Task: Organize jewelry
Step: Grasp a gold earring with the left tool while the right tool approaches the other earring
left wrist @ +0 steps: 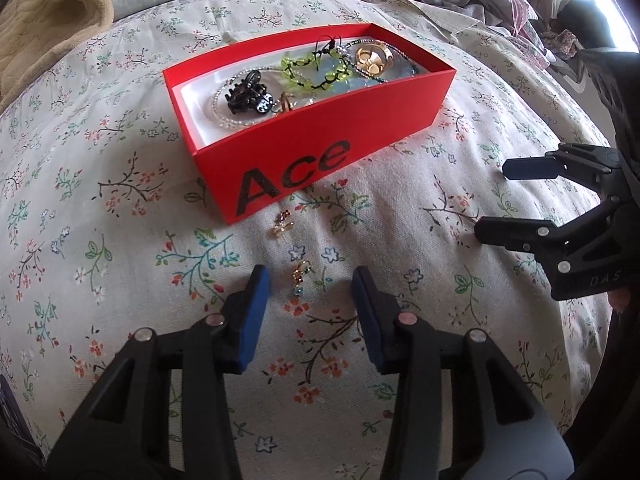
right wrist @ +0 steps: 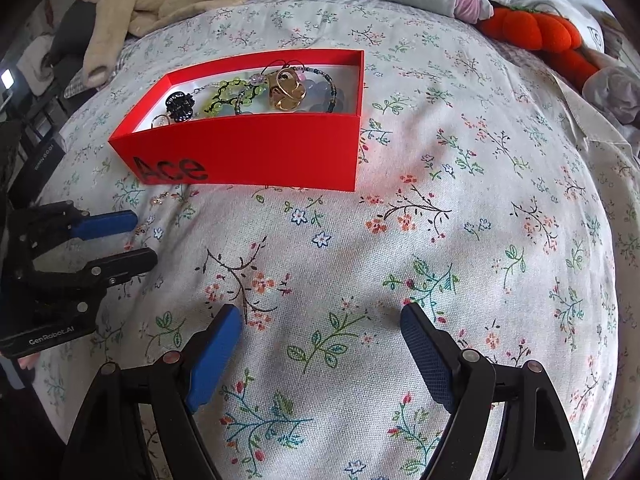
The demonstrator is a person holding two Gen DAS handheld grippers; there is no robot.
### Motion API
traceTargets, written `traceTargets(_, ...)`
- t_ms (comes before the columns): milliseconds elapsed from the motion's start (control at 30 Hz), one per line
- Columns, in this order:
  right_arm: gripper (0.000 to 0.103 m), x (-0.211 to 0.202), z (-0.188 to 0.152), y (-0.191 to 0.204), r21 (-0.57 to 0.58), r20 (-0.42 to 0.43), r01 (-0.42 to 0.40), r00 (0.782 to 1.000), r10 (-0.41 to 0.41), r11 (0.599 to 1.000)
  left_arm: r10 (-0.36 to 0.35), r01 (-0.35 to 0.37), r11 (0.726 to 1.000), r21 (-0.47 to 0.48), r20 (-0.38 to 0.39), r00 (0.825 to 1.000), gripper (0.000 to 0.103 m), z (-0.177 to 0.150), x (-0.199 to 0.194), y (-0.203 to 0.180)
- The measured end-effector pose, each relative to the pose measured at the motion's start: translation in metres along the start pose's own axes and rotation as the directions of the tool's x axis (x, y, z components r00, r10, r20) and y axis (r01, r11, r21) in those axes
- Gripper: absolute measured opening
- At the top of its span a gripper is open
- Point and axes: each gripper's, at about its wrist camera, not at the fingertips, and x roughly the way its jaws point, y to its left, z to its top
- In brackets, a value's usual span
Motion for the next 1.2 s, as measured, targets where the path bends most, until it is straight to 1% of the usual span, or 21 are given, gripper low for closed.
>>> traceTargets(100,0.083,0.0,0.0,0.0,-0.002,0.001,-0.002,1.0,0.002,1.0,0.007,-0.008,1.0,-0.006,-0.004,1.0,0.036,0.0,0.0,0.003)
traceTargets(167,0.083,0.0,0.0,0.0,0.0,0.003,-0.003,1.0,0.003,1.0,0.019,-0.019,1.0,-0.011,-0.008,1.0,0.028,0.0,0.0,0.004)
traceTargets(200,0.083,-0.001,0.001,0.0,0.002,0.004,-0.004,1.0,0.004,1.0,0.023,-0.023,1.0,-0.011,-0.012,1.0,0.027,0.0,0.0,0.005)
traceTargets(233,0.083,-0.001,0.001,0.0,0.003,0.006,-0.006,1.0,0.006,1.0,0.028,-0.028,1.0,-0.009,-0.017,0.999,0.023,0.001,0.0,0.005)
traceTargets(267,0.083,-0.001,0.001,0.0,0.004,0.008,-0.007,1.0,0.007,1.0,0.033,-0.033,0.999,-0.003,-0.021,0.999,0.018,0.001,0.001,0.004)
traceTargets(367,0.083,-0.002,0.002,0.001,0.007,0.017,-0.008,1.0,0.008,1.0,0.041,-0.041,0.999,0.015,-0.033,0.999,0.008,0.002,0.001,0.001)
traceTargets(400,0.083,-0.002,0.002,0.001,0.009,0.02,-0.01,1.0,0.01,1.0,0.044,-0.043,0.999,0.022,-0.037,0.998,0.006,0.002,0.001,0.0)
traceTargets(533,0.083,-0.005,0.004,0.005,0.01,0.04,-0.022,0.999,0.022,1.0,0.052,-0.051,0.998,0.028,-0.043,0.998,0.006,0.002,-0.002,-0.002)
traceTargets(700,0.083,-0.007,0.009,0.018,-0.006,0.071,-0.053,0.996,0.053,0.999,0.059,-0.059,0.998,-0.005,-0.04,0.997,0.006,0.003,-0.013,0.003)
traceTargets(1000,0.083,0.0,0.021,0.057,-0.056,0.125,-0.117,0.984,0.123,0.992,0.138,-0.141,0.987,-0.083,-0.035,0.99,0.006,0.005,-0.037,0.027)
traceTargets(1067,0.082,0.002,0.023,0.068,-0.064,0.135,-0.129,0.981,0.137,0.99,0.146,-0.149,0.984,-0.097,-0.037,0.989,0.006,0.005,-0.04,0.032)
traceTargets(1100,0.079,0.003,0.025,0.073,-0.065,0.139,-0.139,0.979,0.147,0.988,0.147,-0.15,0.983,-0.106,-0.039,0.988,0.006,0.004,-0.041,0.035)
traceTargets(1200,0.067,0.009,0.03,0.083,-0.059,0.146,-0.174,0.973,0.181,0.983,0.137,-0.141,0.981,-0.132,-0.042,0.99,0.006,0.003,-0.042,0.041)
